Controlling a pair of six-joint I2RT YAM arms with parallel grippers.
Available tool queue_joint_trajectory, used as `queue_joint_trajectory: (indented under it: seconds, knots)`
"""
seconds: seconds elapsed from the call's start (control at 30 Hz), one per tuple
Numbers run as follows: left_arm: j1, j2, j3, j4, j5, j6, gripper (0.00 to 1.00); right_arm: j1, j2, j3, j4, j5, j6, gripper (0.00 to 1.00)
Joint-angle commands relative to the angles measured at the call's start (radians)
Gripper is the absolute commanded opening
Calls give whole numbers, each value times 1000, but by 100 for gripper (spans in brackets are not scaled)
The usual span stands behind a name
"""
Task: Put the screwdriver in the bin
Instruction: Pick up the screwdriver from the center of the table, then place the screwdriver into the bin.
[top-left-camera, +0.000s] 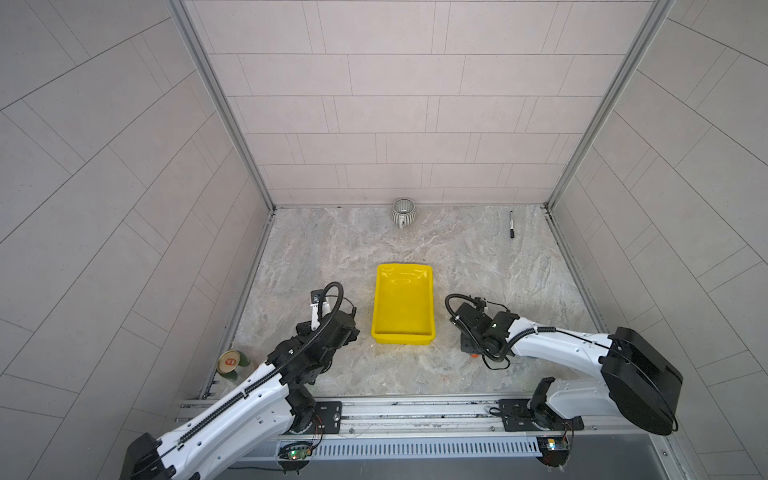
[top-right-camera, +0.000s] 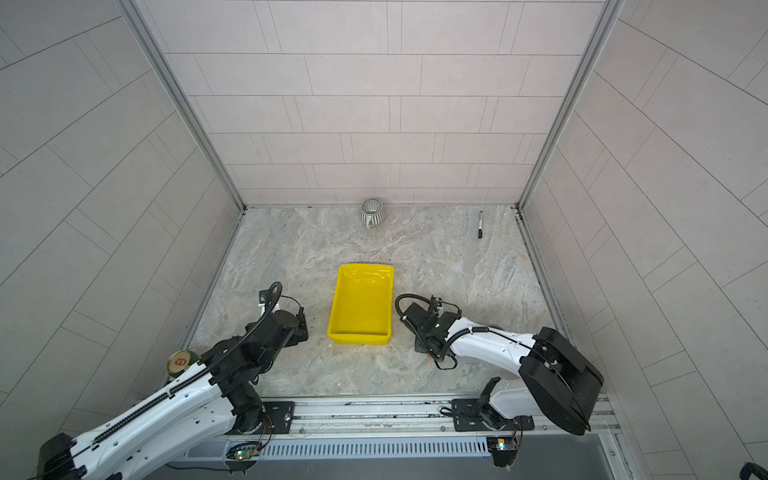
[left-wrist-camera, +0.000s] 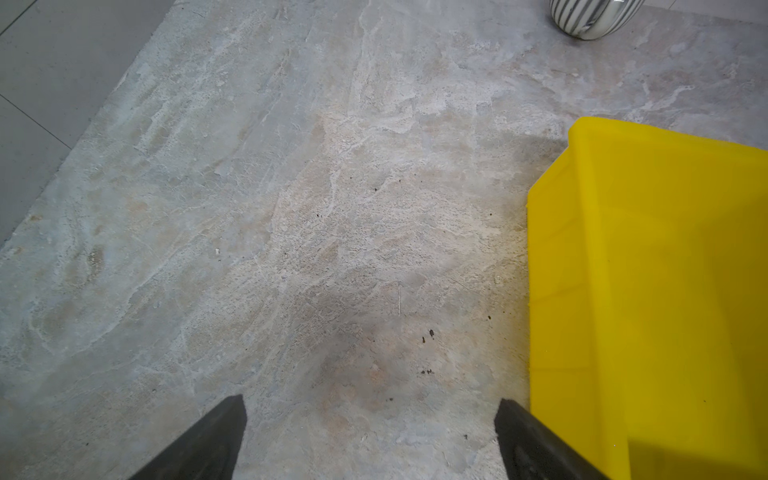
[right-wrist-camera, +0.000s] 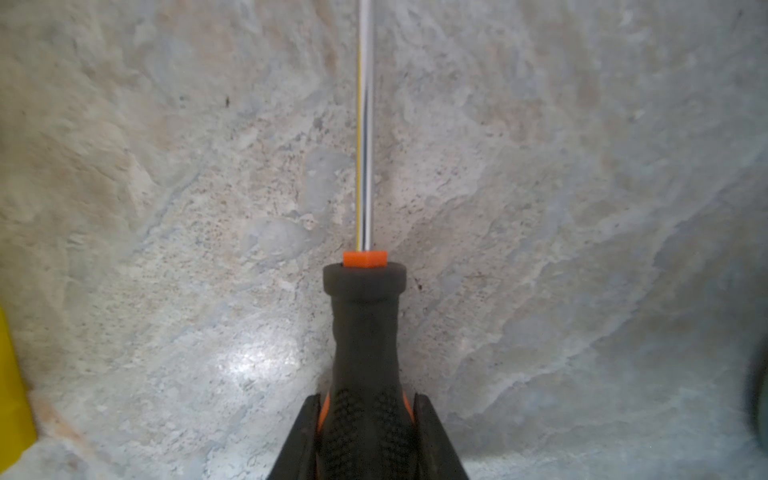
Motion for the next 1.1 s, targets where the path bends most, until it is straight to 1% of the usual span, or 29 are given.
queue_joint_trajectory:
  seconds: [0.0,0.07,0.13,0.3,0.4,0.5,0.6,0.67,0.73,0.83,0.97,1.07]
  knots:
    - [-3,-9,-9,-15,-25,-3,100,4,-28,-16,-39,20,35,16]
    - [-3,-11,-13,-8,-22,-3,100,3,-50,-13,-37,14,32,14]
    - [-3,-14,-15,-7,-20,-4,100,3,-75,9,-87,30,26,14]
    - [-3,-19,-16,-7,-23,-4,100,4,-154,99,-141,49,21,14]
    - [-3,-27,-16,-13,-18,-7,100,7,-168,180,-182,71,27,14]
    - [-3,-28,-16,-17,-35,-11,100,21,-144,239,-123,45,55,14]
    - [-3,-32,-23,-6,-23,-10,100,78,-65,320,-68,52,87,14]
    - [-3,-34,-16,-24,-36,-13,100,116,13,371,-18,42,110,14]
    - [-3,-39,-19,-18,-37,-13,100,153,107,428,49,9,124,14]
    - [-3,-56,-19,-36,-37,-20,100,193,244,522,91,-43,151,14]
    - [-3,-97,-30,-40,-38,-20,100,215,395,606,172,-128,175,14]
    - [-3,-134,-35,-57,-45,-26,100,216,470,656,175,-150,188,14]
